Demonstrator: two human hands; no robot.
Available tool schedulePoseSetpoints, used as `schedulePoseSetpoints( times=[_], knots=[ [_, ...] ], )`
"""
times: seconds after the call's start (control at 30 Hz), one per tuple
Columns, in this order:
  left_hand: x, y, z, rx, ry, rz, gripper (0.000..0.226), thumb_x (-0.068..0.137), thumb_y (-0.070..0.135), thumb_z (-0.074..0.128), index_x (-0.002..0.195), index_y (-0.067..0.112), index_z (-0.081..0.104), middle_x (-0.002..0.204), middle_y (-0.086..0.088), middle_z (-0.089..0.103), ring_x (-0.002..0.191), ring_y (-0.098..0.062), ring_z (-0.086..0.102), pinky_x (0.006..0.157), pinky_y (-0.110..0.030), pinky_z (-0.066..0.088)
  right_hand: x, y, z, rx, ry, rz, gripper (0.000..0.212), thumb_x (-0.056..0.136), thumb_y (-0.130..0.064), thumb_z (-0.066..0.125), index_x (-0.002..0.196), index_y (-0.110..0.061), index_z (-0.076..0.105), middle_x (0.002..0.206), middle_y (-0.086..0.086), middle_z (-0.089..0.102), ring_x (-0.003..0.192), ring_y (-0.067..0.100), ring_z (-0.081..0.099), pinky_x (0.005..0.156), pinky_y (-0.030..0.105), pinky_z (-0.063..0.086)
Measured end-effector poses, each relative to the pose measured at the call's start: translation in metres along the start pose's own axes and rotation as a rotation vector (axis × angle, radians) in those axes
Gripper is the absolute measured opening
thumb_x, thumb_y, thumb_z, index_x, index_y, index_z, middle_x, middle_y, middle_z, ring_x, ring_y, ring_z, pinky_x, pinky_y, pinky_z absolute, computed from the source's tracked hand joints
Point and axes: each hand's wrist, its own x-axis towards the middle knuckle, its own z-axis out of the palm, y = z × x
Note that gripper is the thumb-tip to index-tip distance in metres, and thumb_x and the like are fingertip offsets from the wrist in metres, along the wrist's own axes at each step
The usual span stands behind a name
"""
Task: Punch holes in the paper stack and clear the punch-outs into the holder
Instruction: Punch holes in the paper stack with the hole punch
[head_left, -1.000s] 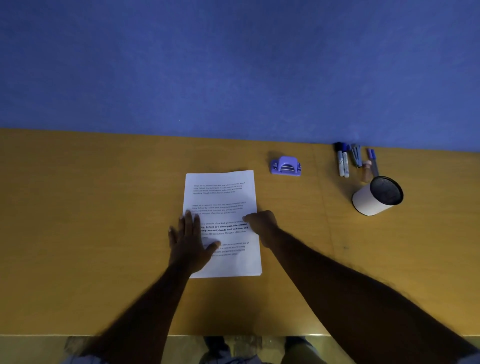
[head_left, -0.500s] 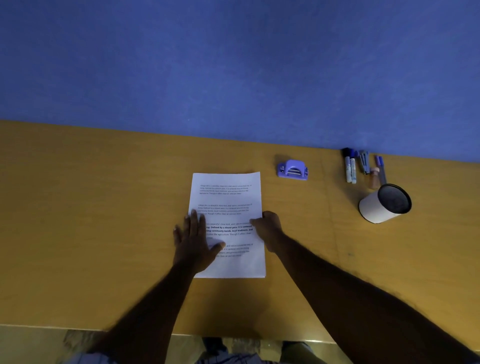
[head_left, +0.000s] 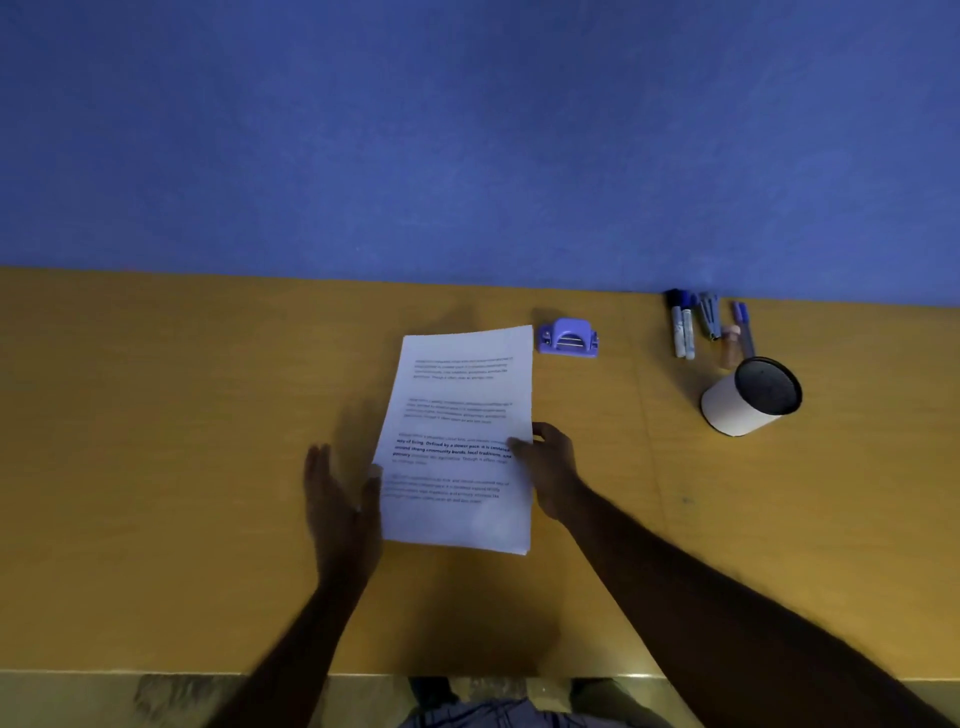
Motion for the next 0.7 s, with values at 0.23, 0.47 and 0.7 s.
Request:
schedulePoseSetpoints(
  times=[0.23,0.47,0.7],
  knots=[
    [-0.058,0.031,0.022,-0.788,-0.141,-0.482,0.045,0.096,0.047,0.044,0.129,0.019,0.056,0.126,-0.006,0.064,0.118,-0.026,0.058,0.094,-0.045,0.048,-0.012,-0.003,-0.033,0.239,0.017,0.047,0.018,0.088,-0.001,0.064,0.106,-0.003,0.062,0.11,0.016,0.069,0.103,0.038,0.066,0.092,0.057,0.052],
    [-0.083,0.081,0.064,-0.856,-0.304,-0.443,0.039,0.096,0.014,0.053,0.134,0.008,0.049,0.122,-0.013,0.064,0.104,-0.028,0.064,0.067,-0.031,0.059,-0.025,0.006,-0.056,0.411,-0.001,0.07,0.031,0.091,-0.003,0.062,0.121,0.003,0.057,0.117,0.018,0.067,0.105,0.039,0.065,0.091,0.058,0.052],
    [-0.076,0.076,0.079,-0.609,-0.277,-0.326,0.051,0.092,-0.004,0.052,0.141,0.001,0.037,0.136,-0.022,0.05,0.12,-0.033,0.052,0.102,-0.048,0.045,-0.036,0.011,-0.082,0.45,-0.072,0.001,0.029,0.089,0.001,0.062,0.118,-0.001,0.06,0.115,0.014,0.07,0.103,0.033,0.067,0.085,0.05,0.057]
  ],
)
